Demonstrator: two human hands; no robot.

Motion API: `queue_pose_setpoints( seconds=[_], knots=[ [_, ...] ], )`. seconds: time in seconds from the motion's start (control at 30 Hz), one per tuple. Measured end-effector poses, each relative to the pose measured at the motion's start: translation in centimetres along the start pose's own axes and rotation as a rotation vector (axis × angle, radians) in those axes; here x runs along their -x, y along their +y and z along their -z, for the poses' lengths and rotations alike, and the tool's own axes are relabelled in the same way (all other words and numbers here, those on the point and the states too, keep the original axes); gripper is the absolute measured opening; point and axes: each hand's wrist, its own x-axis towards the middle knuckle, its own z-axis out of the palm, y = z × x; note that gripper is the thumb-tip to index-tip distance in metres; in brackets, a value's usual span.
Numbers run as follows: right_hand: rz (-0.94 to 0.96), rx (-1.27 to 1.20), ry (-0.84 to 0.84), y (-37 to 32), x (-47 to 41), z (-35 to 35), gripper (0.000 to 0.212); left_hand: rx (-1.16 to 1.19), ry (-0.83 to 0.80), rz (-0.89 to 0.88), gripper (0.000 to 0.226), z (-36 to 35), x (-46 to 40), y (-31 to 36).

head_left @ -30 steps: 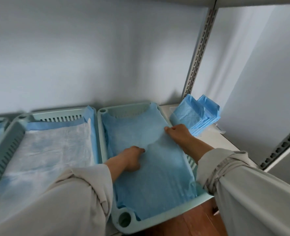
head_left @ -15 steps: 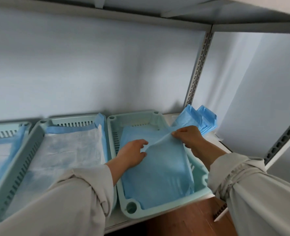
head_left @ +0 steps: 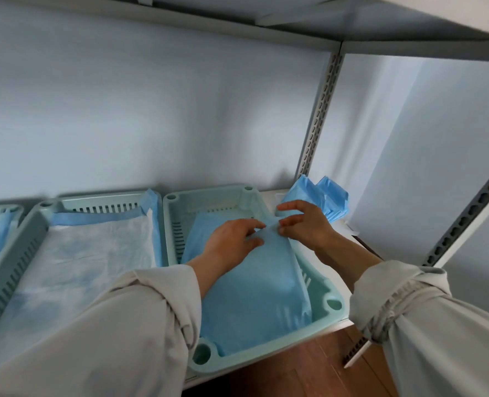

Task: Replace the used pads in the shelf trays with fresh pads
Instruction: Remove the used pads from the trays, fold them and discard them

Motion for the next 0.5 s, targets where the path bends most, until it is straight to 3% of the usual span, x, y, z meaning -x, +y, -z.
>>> queue_pose_setpoints(
  seconds=[0.07,0.17,0.3,0.37,0.5],
  knots=[
    [0.059,0.018,0.044,-0.1,-0.3,0.0,0.043,-0.026,0.033,-0.013,0.018,0.3,-0.3,0.1],
    [0.15,0.226,0.082,-0.5,-0.6,0.0,0.045,-0.042,0.072,-0.034,0.019,1.1,-0.5,0.6],
    [0.334,0.756,0.04,-2.0,-0.4,-0.2,0.043,-0.095,0.119,-0.11,0.021,2.6,-0.6,1.6],
    [0.42,0.989,0.037,-2.9,-0.2,-0.4,0.03,-0.104,0.128,-0.124,0.021,3.2,-0.6,2.0],
    [0.392,0.948,0.22,-4.0,0.4,-0.2,0.015,-0.039,0.05,-0.045,0.014,4.2,0.0,1.3]
  ],
)
